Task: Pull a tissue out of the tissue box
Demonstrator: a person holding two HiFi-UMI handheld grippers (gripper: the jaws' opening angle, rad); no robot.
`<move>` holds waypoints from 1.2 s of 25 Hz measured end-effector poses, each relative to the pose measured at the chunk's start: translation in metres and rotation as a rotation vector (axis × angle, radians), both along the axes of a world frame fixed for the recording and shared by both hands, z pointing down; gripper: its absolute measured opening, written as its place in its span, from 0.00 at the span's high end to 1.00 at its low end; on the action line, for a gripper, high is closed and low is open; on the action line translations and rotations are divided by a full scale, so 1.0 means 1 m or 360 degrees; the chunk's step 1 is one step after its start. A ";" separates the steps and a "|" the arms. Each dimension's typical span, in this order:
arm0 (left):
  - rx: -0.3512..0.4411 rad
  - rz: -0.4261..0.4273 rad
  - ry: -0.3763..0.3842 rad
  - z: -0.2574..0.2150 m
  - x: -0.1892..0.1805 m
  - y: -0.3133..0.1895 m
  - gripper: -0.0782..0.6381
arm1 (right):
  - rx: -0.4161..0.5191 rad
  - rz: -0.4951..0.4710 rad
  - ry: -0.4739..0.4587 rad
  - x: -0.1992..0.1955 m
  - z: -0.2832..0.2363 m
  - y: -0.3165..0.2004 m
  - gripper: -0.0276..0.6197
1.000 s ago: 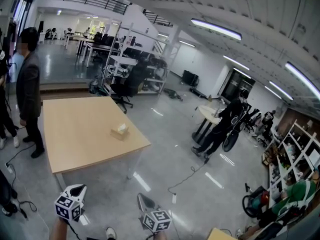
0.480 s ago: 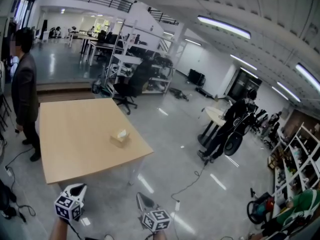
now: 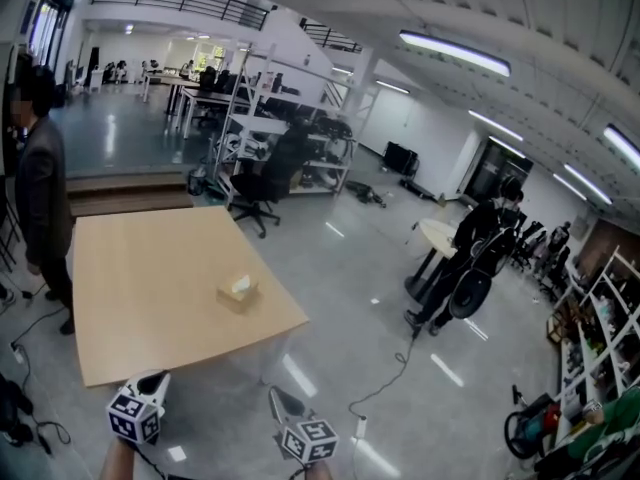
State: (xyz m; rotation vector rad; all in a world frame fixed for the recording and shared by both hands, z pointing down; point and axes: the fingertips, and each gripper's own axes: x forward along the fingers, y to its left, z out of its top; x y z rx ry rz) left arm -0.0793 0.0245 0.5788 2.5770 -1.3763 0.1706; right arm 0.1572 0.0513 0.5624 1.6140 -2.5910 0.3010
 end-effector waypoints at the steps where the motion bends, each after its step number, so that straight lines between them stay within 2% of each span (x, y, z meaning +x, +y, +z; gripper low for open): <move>1: 0.0002 -0.0008 0.0002 0.000 0.001 -0.004 0.88 | 0.0001 -0.0009 0.0000 0.001 0.000 -0.005 0.94; 15: -0.0017 -0.0009 -0.0016 0.005 0.015 -0.059 0.88 | -0.0020 -0.0033 -0.0022 0.006 0.010 -0.062 0.94; 21: -0.0022 0.0037 -0.0020 0.010 0.026 -0.117 0.88 | -0.0021 0.0026 -0.0036 0.019 0.012 -0.114 0.94; 30: -0.0018 0.0082 -0.0008 0.006 0.028 -0.193 0.88 | -0.0036 0.0042 -0.0006 0.014 0.009 -0.189 0.94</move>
